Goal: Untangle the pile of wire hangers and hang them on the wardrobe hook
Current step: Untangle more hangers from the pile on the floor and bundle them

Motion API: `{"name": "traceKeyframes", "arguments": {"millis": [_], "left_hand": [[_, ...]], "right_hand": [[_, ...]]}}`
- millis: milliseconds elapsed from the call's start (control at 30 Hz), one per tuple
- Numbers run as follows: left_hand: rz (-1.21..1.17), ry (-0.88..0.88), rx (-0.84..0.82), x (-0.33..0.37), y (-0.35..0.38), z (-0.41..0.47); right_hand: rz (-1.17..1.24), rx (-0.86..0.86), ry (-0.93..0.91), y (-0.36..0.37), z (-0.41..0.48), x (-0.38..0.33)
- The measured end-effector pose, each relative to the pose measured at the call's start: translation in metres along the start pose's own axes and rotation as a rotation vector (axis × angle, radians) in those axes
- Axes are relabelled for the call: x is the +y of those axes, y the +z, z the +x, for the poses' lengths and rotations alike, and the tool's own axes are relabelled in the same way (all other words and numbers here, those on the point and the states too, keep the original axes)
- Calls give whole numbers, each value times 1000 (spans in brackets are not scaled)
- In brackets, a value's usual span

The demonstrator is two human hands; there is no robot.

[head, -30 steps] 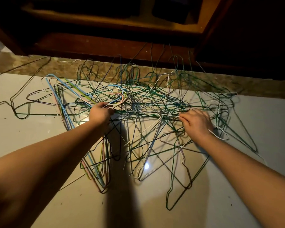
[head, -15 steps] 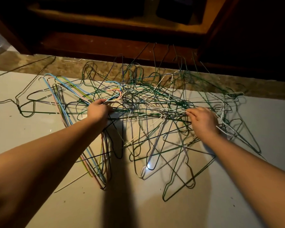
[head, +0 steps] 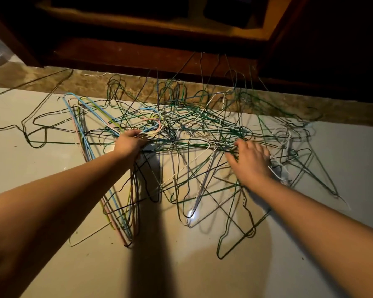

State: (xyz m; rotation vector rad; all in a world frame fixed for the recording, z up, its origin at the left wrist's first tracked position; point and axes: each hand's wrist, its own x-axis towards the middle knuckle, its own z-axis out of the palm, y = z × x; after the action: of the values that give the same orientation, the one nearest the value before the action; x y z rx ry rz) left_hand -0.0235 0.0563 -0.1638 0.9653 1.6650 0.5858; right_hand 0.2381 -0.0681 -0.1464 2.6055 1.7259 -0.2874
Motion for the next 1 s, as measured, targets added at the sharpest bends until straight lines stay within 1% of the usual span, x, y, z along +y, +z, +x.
{"name": "traceKeyframes", "arguments": {"millis": [100,300,533,600,733,900,1000], "left_hand": [[20,14,-19,-1,-4,0],[19,61,36,-2,-7,3],[-147,11,117,0,-4,4],[-148,5,121,-3,-5,5],[-141,-11,114,-6,-4,7],[-96,15,70,-6,-5,3],[-65,38,37,-8,-10,0]], "right_hand": [[-40,-13,-14,0,-5,-4],[57,50,-36,-12,-8,5],[105,97,-70,-24,-8,8],[112,121,-94,-30,-10,7],[123,115,-147,-39,-14,5],[25,61,-196,-40,-13,7],[-35,59,-238,-38,-11,7]]}}
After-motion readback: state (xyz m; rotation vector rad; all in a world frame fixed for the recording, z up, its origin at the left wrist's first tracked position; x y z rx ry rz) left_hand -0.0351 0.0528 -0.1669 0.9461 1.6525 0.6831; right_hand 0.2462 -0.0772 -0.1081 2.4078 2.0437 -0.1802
